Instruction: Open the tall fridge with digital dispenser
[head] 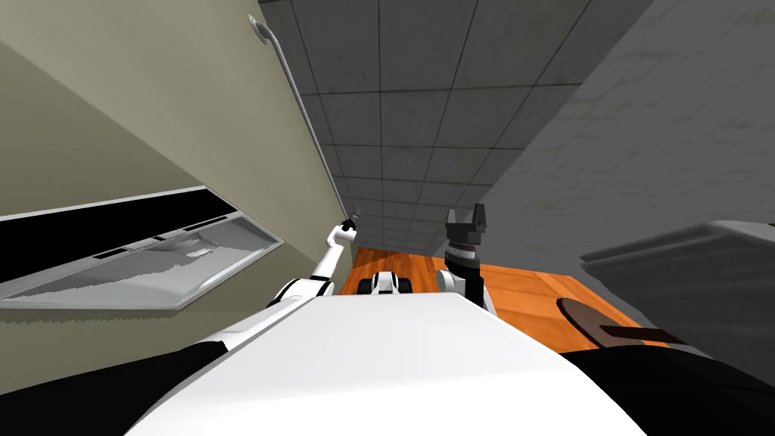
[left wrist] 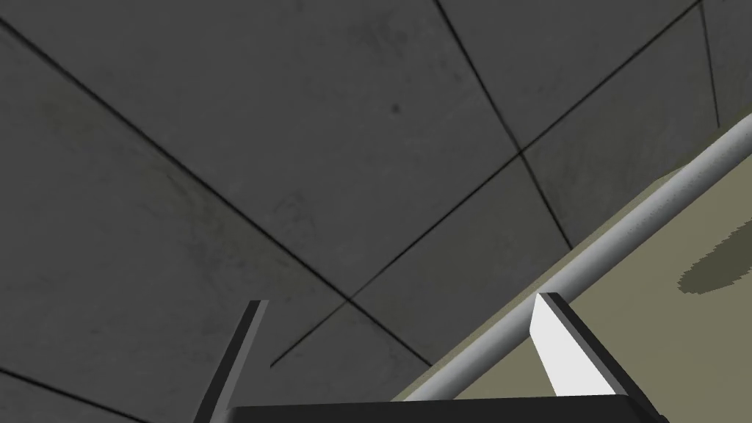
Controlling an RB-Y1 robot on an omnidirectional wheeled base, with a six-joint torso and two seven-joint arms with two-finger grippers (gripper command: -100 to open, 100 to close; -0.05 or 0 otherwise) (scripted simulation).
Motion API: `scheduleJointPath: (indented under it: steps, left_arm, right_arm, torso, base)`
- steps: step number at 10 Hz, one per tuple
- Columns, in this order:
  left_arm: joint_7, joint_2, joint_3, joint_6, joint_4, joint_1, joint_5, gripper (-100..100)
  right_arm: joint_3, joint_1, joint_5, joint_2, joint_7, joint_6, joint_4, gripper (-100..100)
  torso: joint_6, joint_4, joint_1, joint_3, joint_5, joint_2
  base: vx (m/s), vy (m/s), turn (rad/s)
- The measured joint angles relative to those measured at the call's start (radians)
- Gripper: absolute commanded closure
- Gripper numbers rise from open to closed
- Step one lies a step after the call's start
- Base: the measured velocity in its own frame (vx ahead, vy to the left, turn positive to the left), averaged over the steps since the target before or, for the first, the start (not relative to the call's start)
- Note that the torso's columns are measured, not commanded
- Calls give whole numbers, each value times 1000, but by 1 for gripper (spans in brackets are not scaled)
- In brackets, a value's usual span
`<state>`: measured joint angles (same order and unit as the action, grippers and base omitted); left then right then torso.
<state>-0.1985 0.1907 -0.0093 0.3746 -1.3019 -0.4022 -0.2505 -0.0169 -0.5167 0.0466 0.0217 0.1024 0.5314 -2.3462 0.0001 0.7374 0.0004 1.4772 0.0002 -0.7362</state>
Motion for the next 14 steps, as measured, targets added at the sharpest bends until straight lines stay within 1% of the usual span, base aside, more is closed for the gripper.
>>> scheduleJointPath:
  steps: [1, 2, 4, 5, 6, 7, 8, 9, 11, 12, 13, 14]
  left_arm:
    - [5, -6, 21, -6, 17, -5, -17, -100]
    - [9, 5, 33, -1, 8, 2, -15, -100]
    - [18, 17, 65, -7, 19, 11, -24, -100]
    - [24, 35, 80, -8, 34, 2, -17, -100]
    - [29, 44, 97, -12, 44, 3, -19, -100]
    - [34, 48, 113, -15, 46, 10, -24, -100]
    - [35, 48, 114, -16, 46, 10, -25, -100]
    - [37, 56, 132, -16, 52, 13, -30, -100]
    - [47, 75, 170, -32, 92, 9, -40, -100]
    - [48, 78, 173, -34, 94, 9, -40, 100]
    - [45, 77, 157, -27, 86, 9, -30, 100]
    - [38, 65, 140, -29, 81, 5, -34, 100]
  right_arm:
    - [0, 0, 0, 0, 0, 0, 0, 0]
    - [0, 0, 0, 0, 0, 0, 0, 0]
    - [0, 0, 0, 0, 0, 0, 0, 0]
    - [0, 0, 0, 0, 0, 0, 0, 0]
    - [0, 0, 0, 0, 0, 0, 0, 0]
    - [0, 0, 0, 0, 0, 0, 0, 0]
    - [0, 1, 0, 0, 0, 0, 0, 0]
    - [0, 1, 0, 0, 0, 0, 0, 0]
    - [0, 1, 0, 0, 0, 0, 0, 0]
    - [0, 1, 0, 0, 0, 0, 0, 0]
    - [0, 0, 0, 0, 0, 0, 0, 0]
    - [0, 0, 0, 0, 0, 0, 0, 0]
  torso:
    - [0, 1, -2, -2, -1, -4]
    - [0, 2, 0, -3, 0, -4]
    - [0, 1, -1, -2, 0, -3]
    - [0, 0, -2, 0, -1, -1]
    - [0, 0, 0, 0, 0, -1]
    - [0, 1, 1, -1, 0, -2]
    - [0, 1, 1, -4, 1, -6]
    - [5, 1, 0, -3, 1, -4]
    - [8, 0, -3, 2, 0, 4]
    - [5, 0, -4, 2, -1, 3]
    - [4, 2, -5, 0, -2, 0]
    - [1, 3, -4, -2, 0, -3]
  base:
    - [200, 16, 128]
    - [188, 20, 125]
    - [202, -20, 129]
    - [212, -8, 109]
    - [190, 6, 152]
    - [79, -4, 34]
    - [24, 4, -179]
    - [13, 19, -217]
    - [-4, 18, -99]
    - [-11, -3, 189]
    - [-3, -19, 250]
    - [-3, -23, 113]
